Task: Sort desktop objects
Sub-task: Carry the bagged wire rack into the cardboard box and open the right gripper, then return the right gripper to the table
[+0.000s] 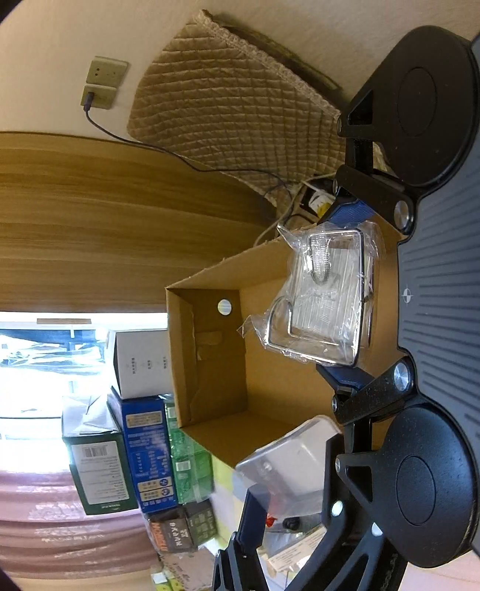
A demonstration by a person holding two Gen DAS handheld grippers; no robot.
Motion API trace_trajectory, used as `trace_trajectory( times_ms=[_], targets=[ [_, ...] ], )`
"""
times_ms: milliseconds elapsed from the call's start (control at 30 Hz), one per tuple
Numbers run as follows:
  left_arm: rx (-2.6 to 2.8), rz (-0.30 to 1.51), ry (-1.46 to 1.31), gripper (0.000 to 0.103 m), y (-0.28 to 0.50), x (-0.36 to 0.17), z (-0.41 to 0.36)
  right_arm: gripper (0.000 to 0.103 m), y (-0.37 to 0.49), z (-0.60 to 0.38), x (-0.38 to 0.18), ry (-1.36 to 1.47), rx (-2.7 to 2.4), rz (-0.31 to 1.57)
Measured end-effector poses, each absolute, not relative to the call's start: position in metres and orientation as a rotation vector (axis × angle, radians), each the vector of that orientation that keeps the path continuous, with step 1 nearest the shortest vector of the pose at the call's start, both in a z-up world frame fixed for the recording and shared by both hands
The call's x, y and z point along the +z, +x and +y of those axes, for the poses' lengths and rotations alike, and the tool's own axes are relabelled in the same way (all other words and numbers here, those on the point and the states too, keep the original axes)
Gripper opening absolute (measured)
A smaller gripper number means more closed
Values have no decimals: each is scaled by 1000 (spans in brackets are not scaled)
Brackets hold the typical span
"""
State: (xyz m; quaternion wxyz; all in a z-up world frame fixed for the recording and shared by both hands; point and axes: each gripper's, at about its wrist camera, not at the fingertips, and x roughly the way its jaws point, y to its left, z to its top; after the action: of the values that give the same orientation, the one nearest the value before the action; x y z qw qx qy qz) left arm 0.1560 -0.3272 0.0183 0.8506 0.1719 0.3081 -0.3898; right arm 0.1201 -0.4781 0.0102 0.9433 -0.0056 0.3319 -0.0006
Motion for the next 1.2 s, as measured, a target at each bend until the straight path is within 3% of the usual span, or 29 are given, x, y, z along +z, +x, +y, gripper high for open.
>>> trace_trajectory(
  times_ms=[533,667,1200],
  targets=[
    [-745,613,343,86,159,24,-294,70,129,-469,7,13,48,696],
    [-711,611,299,86,159,28,-276,88,130,-464,11,16,65,676],
    [-547,657,268,90,137,32,-187,89,99,-431,49,36,127,591]
  ],
)
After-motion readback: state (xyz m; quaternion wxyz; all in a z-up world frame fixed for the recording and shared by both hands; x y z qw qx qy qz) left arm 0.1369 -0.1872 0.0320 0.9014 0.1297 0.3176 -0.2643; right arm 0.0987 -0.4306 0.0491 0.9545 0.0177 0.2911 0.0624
